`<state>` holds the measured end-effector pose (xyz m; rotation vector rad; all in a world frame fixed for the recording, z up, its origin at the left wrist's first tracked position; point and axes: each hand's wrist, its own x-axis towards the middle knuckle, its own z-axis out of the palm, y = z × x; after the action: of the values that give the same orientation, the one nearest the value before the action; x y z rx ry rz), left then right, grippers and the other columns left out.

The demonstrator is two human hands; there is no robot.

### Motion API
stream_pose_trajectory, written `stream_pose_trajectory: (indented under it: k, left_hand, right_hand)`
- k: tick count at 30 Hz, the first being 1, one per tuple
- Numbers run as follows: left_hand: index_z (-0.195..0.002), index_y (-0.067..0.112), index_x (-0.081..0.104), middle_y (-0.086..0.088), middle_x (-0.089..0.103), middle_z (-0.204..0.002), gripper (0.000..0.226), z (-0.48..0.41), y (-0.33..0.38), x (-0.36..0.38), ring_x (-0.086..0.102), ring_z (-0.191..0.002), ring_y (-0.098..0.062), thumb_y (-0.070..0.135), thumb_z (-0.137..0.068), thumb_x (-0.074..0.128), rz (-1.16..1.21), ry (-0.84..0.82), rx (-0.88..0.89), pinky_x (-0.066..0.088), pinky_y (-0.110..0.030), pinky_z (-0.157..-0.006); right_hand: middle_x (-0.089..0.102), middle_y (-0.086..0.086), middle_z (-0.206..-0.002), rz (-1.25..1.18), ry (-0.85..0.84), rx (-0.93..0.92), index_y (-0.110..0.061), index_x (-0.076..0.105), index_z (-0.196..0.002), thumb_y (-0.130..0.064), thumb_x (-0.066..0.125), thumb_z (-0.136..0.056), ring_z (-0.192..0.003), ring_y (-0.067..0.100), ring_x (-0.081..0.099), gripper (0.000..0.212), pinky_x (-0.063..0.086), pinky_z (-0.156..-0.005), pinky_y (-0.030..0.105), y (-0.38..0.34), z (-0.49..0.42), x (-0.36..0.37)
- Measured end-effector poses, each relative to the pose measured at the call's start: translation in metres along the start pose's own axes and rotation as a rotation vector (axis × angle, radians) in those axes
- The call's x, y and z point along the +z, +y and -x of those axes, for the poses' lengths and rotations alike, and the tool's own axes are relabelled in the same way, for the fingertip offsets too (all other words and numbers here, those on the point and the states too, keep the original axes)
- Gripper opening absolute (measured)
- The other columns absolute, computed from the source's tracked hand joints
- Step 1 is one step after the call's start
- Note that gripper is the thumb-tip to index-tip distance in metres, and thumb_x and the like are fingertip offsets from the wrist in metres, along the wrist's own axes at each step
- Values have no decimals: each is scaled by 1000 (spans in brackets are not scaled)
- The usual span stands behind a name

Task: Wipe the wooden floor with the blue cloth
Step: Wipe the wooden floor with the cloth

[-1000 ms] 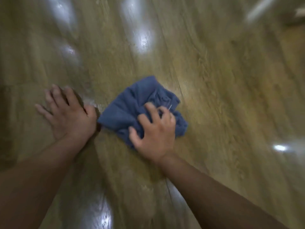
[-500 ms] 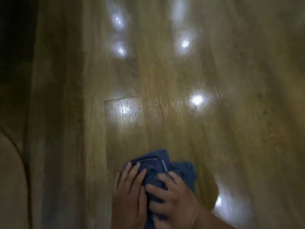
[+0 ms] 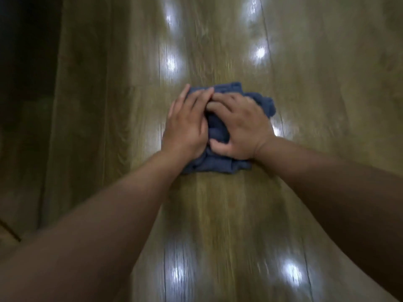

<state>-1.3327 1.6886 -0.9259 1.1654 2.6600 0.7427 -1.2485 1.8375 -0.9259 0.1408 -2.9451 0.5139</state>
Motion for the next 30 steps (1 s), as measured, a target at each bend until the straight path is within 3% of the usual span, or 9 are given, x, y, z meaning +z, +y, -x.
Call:
stream_pose_trajectory:
  k: [4,10,24,28,30]
  left_hand:
    - [-144,10,48,-6,53,-144,48,-101,-38,-8,34,-145,-33,10,-97,38,-28,52,-29,25,-45,-119]
    - [-142,11,51,-5,56,-142,50,-190,-62,-24,31,-146,-29,13,-94,37,1,55,-63,28,-47,-116]
    - [-143,11,50,-4,53,-144,50,-245,-76,-37,26,-149,-27,14,-94,38,-14,-12,-52,28,-50,-116]
    - [-142,7,51,-9,55,-143,48,-245,-85,-30,29,-147,-30,10,-96,39,-31,37,-22,25,-40,-120]
    - [-144,7,49,-11,53,-145,47,-248,-85,-26,31,-147,-28,10,-98,37,-53,35,-27,22,-34,-120]
  right_hand:
    - [60,10,-133,49,42,12,-10,59,-128,-56,57,-73,-112,35,57,71,45,-89,48,54,-92,-3]
    - [60,8,-132,57,50,40,-12,58,-129,-56,56,-73,-110,36,55,71,43,-86,46,103,-174,-5]
    - [59,8,-134,29,47,71,-12,59,-130,-57,57,-76,-116,33,55,71,43,-91,46,133,-219,-8]
    - [61,5,-130,20,81,73,-14,59,-130,-57,55,-75,-113,33,57,70,44,-90,46,132,-218,-5]
    - [58,6,-135,-3,104,88,-17,54,-137,-58,54,-74,-118,32,55,75,43,-96,46,133,-218,-4]
